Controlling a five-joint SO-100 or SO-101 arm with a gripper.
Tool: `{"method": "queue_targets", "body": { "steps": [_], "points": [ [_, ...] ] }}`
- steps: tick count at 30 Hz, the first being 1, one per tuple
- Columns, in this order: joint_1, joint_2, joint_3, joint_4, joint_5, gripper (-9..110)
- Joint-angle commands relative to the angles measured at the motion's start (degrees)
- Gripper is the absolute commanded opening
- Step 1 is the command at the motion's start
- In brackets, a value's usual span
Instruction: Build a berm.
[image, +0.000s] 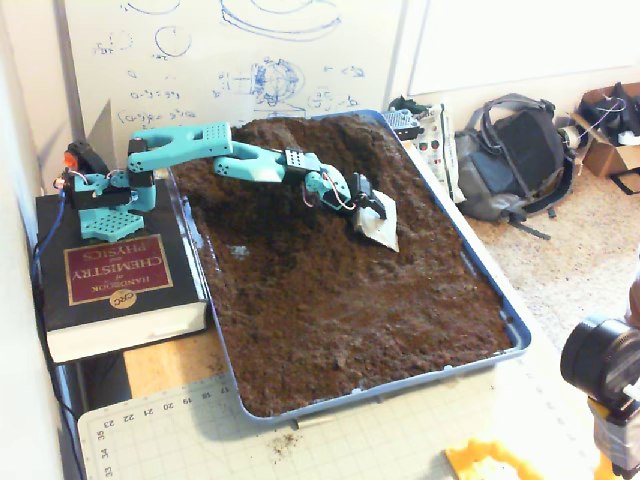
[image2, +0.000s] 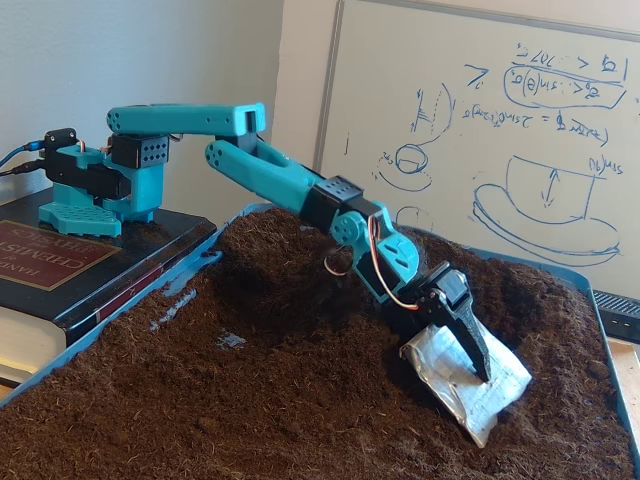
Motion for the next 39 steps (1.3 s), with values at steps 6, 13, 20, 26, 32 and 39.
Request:
{"method": "queue_targets", "body": {
  "steps": [6,13,20,26,32,39],
  "points": [
    [-1.8,3.5,5.8,-1.3,-2.3,0],
    [-3.5,15.8,24.2,-1.3,-4.2,0],
    [-3.0,27.8,38.1,-1.3,-4.4,0],
    [-2.9,34.5,47.3,-1.3,-6.5,0],
    [-2.7,38.8,52.9,-1.3,-10.4,0],
    [-2.7,42.5,57.2,-1.3,-10.6,0]
  ]
}}
